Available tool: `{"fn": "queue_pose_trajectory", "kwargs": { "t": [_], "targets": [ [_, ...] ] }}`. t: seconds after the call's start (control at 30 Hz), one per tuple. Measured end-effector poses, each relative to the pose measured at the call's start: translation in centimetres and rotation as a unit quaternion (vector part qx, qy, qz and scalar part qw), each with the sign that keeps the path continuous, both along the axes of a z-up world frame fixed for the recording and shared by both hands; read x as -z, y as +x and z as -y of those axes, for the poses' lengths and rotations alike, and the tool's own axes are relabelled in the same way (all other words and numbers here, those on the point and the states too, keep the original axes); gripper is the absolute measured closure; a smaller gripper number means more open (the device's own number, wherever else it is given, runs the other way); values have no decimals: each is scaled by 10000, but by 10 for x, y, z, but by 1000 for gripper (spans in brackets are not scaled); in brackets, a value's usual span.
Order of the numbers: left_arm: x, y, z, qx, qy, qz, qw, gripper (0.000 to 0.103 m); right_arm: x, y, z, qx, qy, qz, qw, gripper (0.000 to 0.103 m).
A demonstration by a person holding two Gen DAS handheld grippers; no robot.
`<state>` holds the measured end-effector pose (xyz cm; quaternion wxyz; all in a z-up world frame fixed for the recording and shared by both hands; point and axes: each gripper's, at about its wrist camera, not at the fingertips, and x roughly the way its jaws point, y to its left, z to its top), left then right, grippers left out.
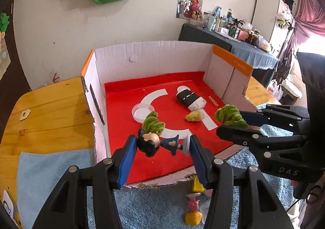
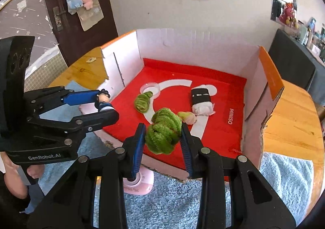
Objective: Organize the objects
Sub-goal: 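Carry the pom-pom and the figurine up and over the box wall with both tools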
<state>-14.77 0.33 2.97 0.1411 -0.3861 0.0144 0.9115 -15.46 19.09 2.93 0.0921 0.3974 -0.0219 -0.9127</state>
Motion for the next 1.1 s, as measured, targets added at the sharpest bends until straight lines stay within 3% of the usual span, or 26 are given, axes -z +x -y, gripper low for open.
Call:
{"fn": "queue_pose_trajectory", "kwargs": {
  "t": [0.53,1.1],
  "targets": [
    [24,-20,0,-4,-40,511,9987,48,24,-18,-6,-1,17,663,9978,71],
    [34,-35,-1,-132,-226,535,9982,48,39,-28,-16,78,-83,822,9965,71]
  ]
}}
